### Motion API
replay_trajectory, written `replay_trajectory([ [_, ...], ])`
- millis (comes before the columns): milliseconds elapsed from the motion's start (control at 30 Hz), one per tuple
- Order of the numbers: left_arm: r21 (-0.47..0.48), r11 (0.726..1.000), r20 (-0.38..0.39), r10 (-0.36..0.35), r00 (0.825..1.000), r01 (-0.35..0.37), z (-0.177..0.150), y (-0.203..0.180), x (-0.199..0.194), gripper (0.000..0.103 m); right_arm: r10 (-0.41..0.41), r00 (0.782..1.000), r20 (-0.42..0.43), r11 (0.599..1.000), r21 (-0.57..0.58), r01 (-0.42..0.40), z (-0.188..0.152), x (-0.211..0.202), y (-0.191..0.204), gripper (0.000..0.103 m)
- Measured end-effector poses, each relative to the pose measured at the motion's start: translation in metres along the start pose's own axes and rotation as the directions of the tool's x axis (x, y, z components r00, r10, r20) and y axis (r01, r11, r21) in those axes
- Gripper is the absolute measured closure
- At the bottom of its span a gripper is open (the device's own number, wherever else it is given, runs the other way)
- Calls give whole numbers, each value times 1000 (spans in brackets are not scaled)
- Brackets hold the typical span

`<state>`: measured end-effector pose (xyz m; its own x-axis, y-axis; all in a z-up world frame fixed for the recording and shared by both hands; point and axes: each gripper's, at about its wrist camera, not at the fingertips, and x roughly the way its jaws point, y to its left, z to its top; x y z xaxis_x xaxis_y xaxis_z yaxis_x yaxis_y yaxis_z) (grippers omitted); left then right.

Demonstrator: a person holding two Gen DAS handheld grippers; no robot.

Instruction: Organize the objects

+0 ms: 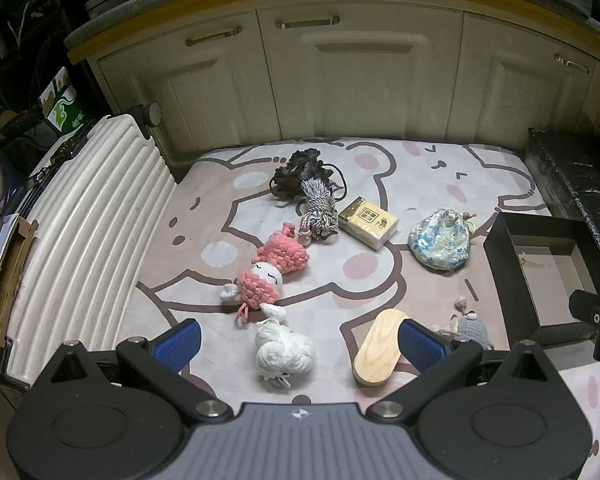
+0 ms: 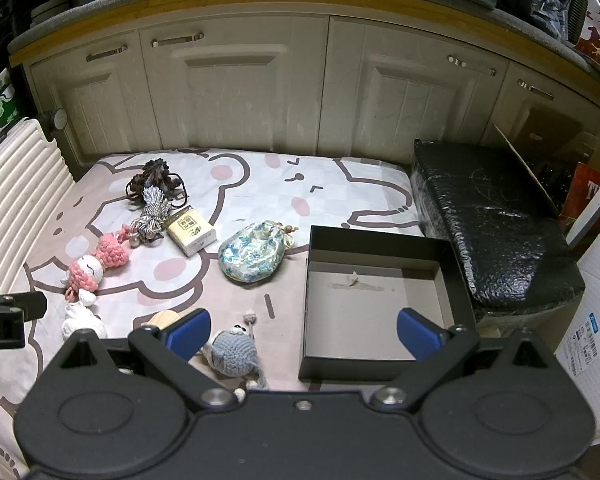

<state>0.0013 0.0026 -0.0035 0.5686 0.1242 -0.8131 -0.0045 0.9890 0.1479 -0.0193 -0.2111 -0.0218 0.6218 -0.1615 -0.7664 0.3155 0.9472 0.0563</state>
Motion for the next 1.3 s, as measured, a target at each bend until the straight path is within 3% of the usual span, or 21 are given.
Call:
replay_trajectory([
  [1300, 0, 1000, -1, 8, 1000, -8, 0, -1, 0, 0, -14, 1000, -3, 1000, 10, 14, 0, 0, 0, 2],
])
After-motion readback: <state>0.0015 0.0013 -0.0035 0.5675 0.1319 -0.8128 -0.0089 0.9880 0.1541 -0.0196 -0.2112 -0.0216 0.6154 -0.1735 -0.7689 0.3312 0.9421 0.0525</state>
